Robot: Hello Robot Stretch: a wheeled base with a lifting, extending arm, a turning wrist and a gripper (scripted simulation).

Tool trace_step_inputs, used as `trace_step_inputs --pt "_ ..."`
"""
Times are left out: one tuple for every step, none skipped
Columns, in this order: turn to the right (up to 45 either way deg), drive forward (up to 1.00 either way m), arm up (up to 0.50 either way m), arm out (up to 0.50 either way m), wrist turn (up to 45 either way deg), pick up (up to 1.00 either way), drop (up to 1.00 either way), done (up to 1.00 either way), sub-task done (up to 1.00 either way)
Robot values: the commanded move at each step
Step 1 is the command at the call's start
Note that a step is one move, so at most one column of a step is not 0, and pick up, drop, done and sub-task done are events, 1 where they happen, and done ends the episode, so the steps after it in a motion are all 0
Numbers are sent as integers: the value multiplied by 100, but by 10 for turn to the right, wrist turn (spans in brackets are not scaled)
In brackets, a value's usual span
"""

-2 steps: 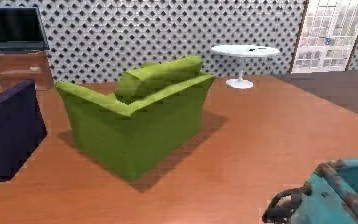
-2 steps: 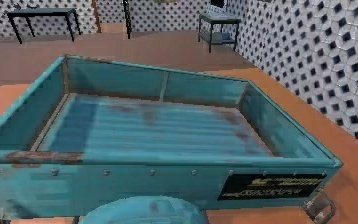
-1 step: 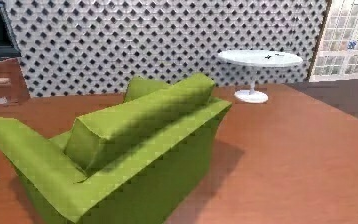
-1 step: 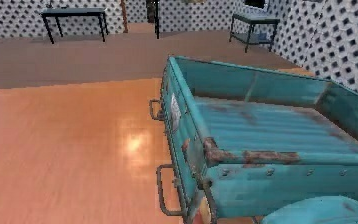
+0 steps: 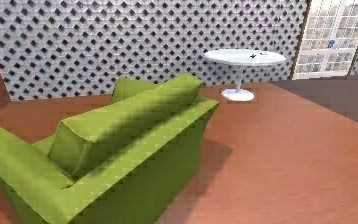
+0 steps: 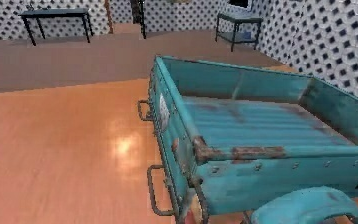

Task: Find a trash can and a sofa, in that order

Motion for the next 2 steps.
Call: trace_step_inputs --pt "0 35 0 0 0 0 0 0 0" --pt "450 0 0 0 0 0 0 0 0"
